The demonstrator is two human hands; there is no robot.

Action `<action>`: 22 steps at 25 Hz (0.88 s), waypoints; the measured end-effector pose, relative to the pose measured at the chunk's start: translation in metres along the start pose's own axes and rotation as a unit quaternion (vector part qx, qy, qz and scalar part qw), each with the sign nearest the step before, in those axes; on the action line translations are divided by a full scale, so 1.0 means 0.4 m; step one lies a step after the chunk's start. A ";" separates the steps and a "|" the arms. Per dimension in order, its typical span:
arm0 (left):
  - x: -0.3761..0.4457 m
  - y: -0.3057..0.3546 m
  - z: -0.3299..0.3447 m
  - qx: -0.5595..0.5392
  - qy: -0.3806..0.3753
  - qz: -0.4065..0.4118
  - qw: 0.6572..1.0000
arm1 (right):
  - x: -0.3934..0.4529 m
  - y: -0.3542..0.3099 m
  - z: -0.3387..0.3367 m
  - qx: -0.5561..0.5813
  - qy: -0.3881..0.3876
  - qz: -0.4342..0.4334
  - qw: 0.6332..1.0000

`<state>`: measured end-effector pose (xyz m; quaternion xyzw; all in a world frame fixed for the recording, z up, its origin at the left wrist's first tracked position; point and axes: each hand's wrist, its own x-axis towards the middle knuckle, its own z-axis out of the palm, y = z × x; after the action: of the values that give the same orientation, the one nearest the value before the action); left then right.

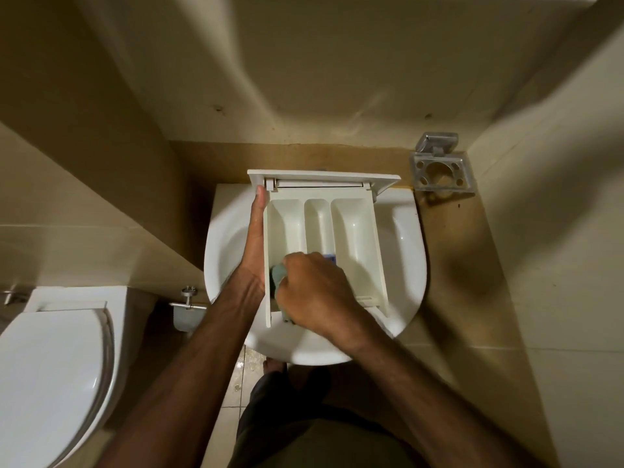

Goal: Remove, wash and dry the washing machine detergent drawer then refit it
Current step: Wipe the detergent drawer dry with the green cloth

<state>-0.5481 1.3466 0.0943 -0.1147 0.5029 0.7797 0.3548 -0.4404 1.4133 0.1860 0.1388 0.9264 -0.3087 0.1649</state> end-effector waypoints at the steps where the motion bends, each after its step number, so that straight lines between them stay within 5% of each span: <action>1: -0.004 0.001 0.006 -0.006 -0.013 -0.003 1.000 | 0.006 0.014 -0.015 0.031 -0.008 0.010 0.999; 3: -0.014 0.007 0.028 -0.017 -0.035 -0.008 0.999 | 0.014 0.030 -0.044 0.088 0.022 0.013 0.996; 5: -0.017 0.012 0.027 -0.030 -0.050 -0.009 0.998 | 0.016 0.025 -0.056 0.123 0.141 -0.006 0.982; 7: -0.028 0.018 0.041 -0.045 -0.069 -0.004 0.997 | 0.021 0.010 -0.059 0.067 0.308 -0.054 0.948; 9: -0.023 0.018 0.056 -0.064 -0.078 0.020 0.995 | 0.049 -0.006 -0.048 -0.033 0.376 -0.102 0.921; 16: -0.010 0.010 0.026 -0.025 -0.041 0.004 0.999 | 0.067 -0.005 -0.037 -0.203 0.151 -0.133 0.958; 20: -0.016 0.018 0.019 -0.047 -0.051 0.020 0.997 | 0.029 0.025 -0.026 -0.105 0.087 -0.133 0.982; 22: -0.021 0.026 0.025 -0.073 -0.063 0.029 0.995 | 0.010 0.055 -0.009 0.051 0.115 -0.101 0.987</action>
<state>-0.5471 1.3493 0.1107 -0.0765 0.4241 0.8300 0.3542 -0.4369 1.4331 0.1757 0.0875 0.9314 -0.3529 0.0183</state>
